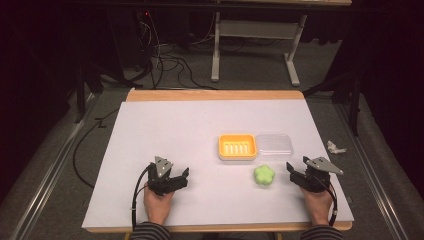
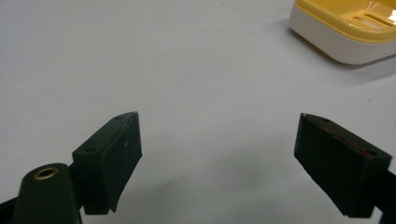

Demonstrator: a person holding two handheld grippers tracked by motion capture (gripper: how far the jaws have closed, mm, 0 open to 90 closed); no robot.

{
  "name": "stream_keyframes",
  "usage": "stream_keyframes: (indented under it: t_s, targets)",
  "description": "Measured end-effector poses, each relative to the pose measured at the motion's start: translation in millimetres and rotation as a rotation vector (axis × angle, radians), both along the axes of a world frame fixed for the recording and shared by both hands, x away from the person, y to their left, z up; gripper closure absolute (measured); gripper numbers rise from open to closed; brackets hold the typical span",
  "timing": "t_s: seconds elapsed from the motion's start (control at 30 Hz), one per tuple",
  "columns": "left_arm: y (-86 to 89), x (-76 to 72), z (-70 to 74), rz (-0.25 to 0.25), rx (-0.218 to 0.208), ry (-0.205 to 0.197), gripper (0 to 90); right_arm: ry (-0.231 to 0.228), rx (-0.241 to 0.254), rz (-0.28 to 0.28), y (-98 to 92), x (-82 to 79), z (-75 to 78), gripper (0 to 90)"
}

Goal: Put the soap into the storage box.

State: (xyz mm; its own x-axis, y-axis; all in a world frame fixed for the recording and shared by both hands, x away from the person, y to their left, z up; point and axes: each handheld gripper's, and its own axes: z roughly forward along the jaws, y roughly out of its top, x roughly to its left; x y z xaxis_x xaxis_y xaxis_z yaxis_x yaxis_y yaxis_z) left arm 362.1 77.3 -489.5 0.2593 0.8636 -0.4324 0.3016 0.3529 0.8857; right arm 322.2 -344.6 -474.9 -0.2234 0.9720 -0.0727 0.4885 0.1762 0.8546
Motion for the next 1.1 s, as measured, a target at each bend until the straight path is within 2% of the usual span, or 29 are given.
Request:
stream_keyframes:
  t_s: [0.23,0.47,0.57,0.6,0.83,1.1]
  targets:
    - [0.3,-0.2,0.4,-0.001,-0.011,-0.004,15.5,-0.003,0.000,0.011,2.8,-4.5,2.3,32.1]
    - [0.4,-0.4,0.4,-0.002,-0.010,-0.005,15.6,-0.013,0.001,0.072,8.9,-18.6,6.8,31.1]
    - [0.6,-0.4,0.4,-0.004,-0.009,-0.003,15.6,-0.017,0.007,0.078,10.1,-22.2,8.6,31.2]
    - [0.6,-0.4,0.4,-0.004,-0.009,-0.003,15.6,-0.022,0.021,0.089,9.9,-24.9,9.8,31.2]
    - [0.5,-0.5,0.4,-0.005,-0.010,-0.003,15.7,-0.007,0.033,0.096,14.1,-32.8,11.1,31.1]
    - [0.5,-0.5,0.4,-0.006,-0.009,-0.003,15.7,0.006,0.036,0.140,24.7,-42.2,16.3,30.6]
